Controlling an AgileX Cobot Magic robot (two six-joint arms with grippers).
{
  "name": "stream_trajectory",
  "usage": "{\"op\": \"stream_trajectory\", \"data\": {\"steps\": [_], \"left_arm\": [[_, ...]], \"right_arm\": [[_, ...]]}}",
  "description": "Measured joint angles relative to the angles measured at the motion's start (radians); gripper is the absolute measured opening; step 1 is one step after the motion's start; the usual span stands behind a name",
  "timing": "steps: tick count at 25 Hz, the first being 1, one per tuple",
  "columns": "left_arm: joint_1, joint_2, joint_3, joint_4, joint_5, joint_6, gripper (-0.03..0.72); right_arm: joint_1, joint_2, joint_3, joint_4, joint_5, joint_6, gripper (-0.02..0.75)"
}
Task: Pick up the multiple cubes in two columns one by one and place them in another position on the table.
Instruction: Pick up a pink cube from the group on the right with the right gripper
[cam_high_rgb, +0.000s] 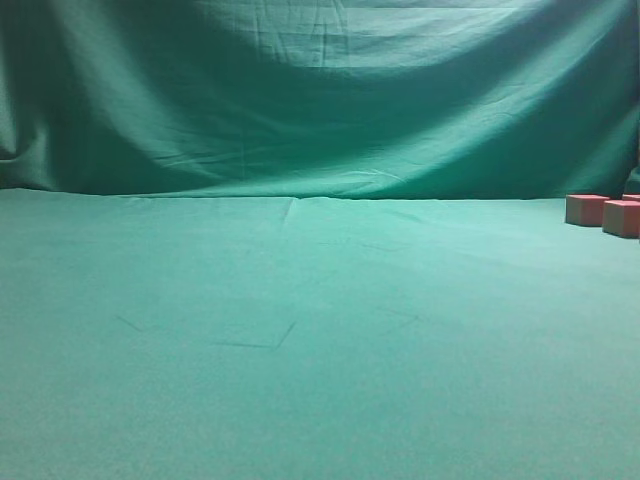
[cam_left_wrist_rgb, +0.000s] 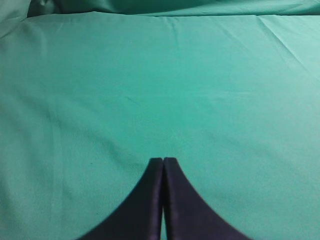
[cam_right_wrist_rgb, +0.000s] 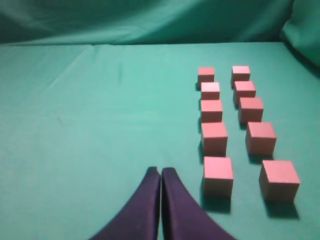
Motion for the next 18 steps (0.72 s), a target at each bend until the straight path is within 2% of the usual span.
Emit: {"op": "stream_trajectory", "data": {"steps": [5,7,12,18], "left_arm": [[0.0,0.0,0.0,0.0,0.0,0.0,0.0],[0.0,0.0,0.0,0.0,0.0,0.0,0.0],[0.0,0.0,0.0,0.0,0.0,0.0,0.0],[0.0,0.0,0.0,0.0,0.0,0.0,0.0]], "right_arm": [[0.0,0.0,0.0,0.044,-0.105,0.0,0.0],[0.0,0.0,0.0,0.108,-0.136,0.0,0.0],[0.0,0.0,0.0,0.36,-0.208,0.002,0.0],[0.0,0.0,0.0,0.449,-0.326,0.002,0.0]]}}
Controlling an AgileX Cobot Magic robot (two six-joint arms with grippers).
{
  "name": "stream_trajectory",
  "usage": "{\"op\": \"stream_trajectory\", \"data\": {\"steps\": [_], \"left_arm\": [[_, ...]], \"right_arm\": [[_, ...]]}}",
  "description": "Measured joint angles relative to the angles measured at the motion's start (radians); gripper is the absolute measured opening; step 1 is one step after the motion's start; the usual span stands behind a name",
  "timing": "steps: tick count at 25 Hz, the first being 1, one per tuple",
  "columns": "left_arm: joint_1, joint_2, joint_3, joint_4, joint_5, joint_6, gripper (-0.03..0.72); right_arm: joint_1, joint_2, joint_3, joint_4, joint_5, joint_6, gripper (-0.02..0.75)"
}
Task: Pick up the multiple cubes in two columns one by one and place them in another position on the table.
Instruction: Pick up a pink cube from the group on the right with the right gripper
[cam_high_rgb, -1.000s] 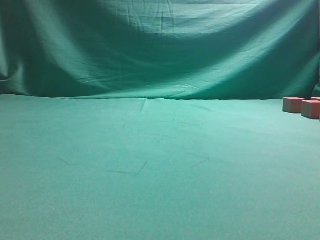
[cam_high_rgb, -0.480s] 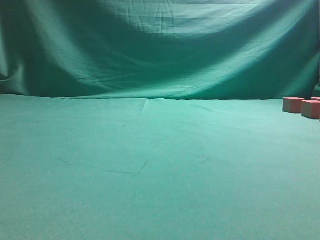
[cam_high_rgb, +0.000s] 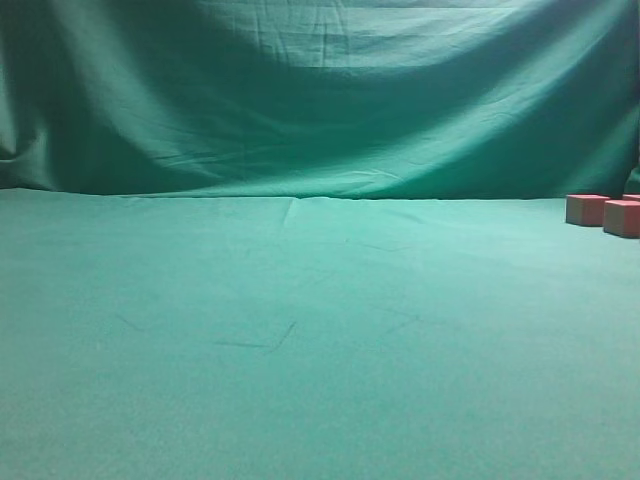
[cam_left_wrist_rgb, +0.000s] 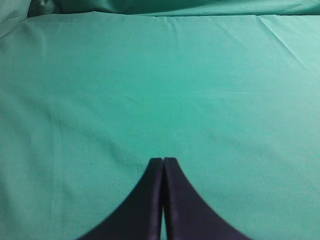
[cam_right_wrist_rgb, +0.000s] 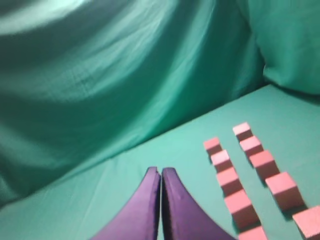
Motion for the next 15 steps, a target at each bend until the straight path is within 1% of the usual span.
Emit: {"op": "stream_trajectory", "data": {"steps": [3,6,10,15], "left_arm": [[0.0,0.0,0.0,0.0,0.0,0.0,0.0],[0.0,0.0,0.0,0.0,0.0,0.0,0.0],[0.0,0.0,0.0,0.0,0.0,0.0,0.0],[0.0,0.0,0.0,0.0,0.0,0.0,0.0]], "right_arm": [[0.0,0.0,0.0,0.058,-0.069,0.0,0.0],[0.0,0.02,-0.006,0.071,-0.081,-0.041,0.0],[0.0,0.151,-0.121,0.034,-0.015,-0.152,0.0],[0.0,0.423,-0.293,-0.049,0.133,-0.27,0.0]]}}
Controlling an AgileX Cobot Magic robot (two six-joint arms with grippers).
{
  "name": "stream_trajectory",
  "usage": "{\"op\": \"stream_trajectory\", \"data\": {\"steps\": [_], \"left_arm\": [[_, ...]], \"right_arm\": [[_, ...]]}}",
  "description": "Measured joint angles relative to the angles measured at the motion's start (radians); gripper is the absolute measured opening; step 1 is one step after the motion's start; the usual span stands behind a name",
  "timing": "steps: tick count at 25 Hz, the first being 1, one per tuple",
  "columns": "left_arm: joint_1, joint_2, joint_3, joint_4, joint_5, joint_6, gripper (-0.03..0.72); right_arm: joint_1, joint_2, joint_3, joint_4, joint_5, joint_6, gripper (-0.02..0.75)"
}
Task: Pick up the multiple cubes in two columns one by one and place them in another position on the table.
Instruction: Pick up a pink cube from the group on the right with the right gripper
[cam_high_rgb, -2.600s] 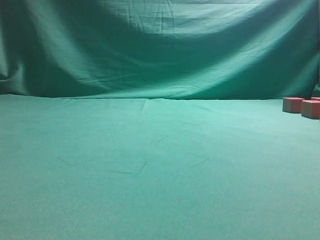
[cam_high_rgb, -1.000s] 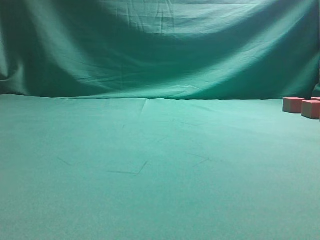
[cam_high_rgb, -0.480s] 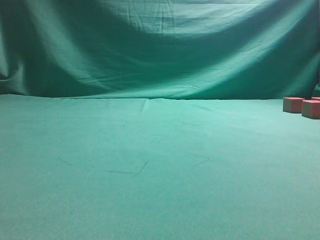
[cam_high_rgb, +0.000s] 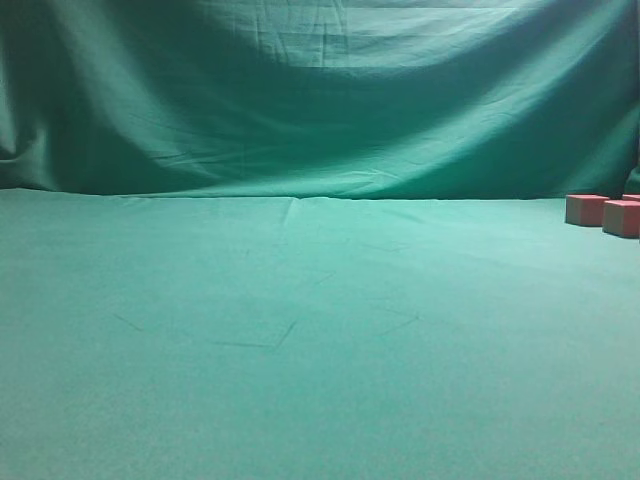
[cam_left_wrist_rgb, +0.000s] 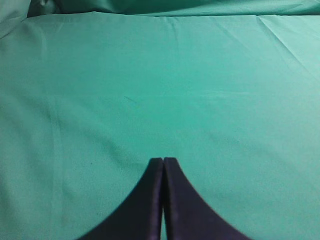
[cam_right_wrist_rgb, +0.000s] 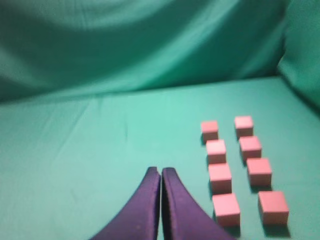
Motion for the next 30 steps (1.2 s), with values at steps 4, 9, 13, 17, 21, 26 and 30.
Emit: {"op": "stream_trajectory", "data": {"steps": [4,9,13,17,21,26,30], "left_arm": [[0.0,0.0,0.0,0.0,0.0,0.002,0.0],[0.0,0.0,0.0,0.0,0.0,0.002,0.0],[0.0,0.0,0.0,0.0,0.0,0.002,0.0],[0.0,0.0,0.0,0.0,0.0,0.002,0.0],[0.0,0.0,0.0,0.0,0.0,0.002,0.0],[0.0,0.0,0.0,0.0,0.0,0.002,0.0],[0.0,0.0,0.0,0.0,0.0,0.002,0.0]], "right_arm": [[0.0,0.215,-0.109,-0.047,0.116,-0.017,0.0],[0.0,0.433,-0.249,-0.218,0.285,0.048,0.0],[0.0,0.565,-0.38,-0.565,0.488,0.322,0.0],[-0.002,0.67,-0.484,-0.828,0.67,0.567,0.0],[-0.001,0.719,-0.499,-0.882,0.634,0.616,0.0],[-0.001,0.759,-0.501,-0.882,0.626,0.622,0.0],[-0.001,0.843,-0.501,-0.884,0.66,0.632,0.0]]}}
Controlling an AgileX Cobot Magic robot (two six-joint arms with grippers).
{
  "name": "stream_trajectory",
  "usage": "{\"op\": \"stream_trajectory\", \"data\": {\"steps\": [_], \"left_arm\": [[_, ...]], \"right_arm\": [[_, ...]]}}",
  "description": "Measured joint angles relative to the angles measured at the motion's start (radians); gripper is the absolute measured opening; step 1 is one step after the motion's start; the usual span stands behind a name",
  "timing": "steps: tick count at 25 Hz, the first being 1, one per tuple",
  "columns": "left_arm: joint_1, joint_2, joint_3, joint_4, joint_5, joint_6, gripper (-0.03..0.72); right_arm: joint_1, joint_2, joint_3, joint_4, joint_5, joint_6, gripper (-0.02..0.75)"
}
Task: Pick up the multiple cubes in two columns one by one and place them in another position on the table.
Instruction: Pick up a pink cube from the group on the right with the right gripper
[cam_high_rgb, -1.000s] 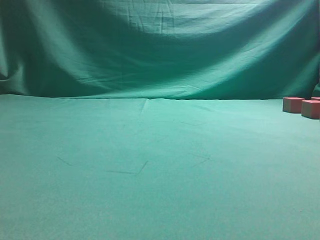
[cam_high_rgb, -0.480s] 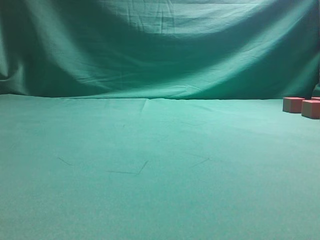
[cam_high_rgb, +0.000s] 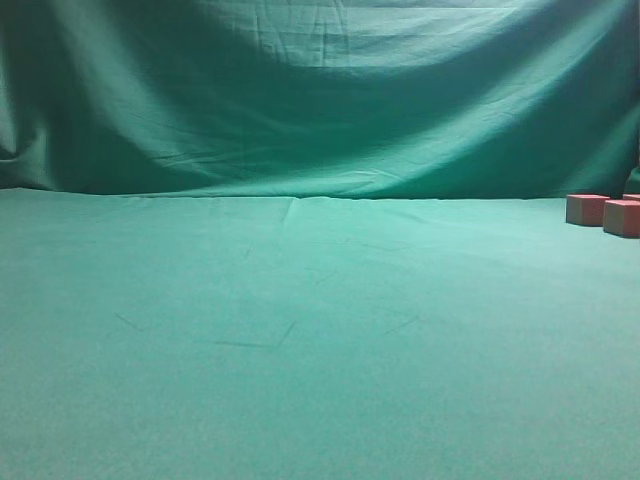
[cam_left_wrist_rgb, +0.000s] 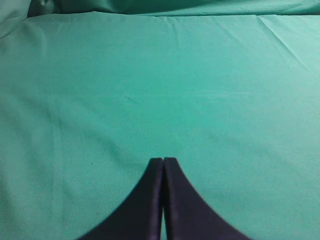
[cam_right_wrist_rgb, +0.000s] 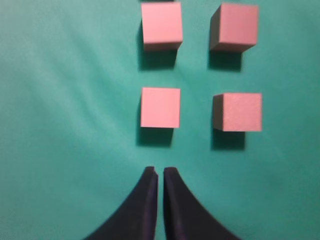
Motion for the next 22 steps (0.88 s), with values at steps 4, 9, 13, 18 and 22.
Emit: {"op": "stream_trajectory", "data": {"steps": [4,9,13,18,22], "left_arm": [[0.0,0.0,0.0,0.0,0.0,0.0,0.0],[0.0,0.0,0.0,0.0,0.0,0.0,0.0],[0.0,0.0,0.0,0.0,0.0,0.0,0.0],[0.0,0.0,0.0,0.0,0.0,0.0,0.0],[0.0,0.0,0.0,0.0,0.0,0.0,0.0]], "right_arm": [[0.0,0.096,-0.009,-0.009,-0.013,0.002,0.179],[0.0,0.177,-0.036,-0.02,-0.039,0.002,0.462],[0.0,0.219,-0.048,-0.022,-0.076,0.002,0.491],[0.0,0.271,-0.048,-0.022,-0.125,0.003,0.517],[0.0,0.311,-0.048,-0.022,-0.173,0.004,0.517]]}}
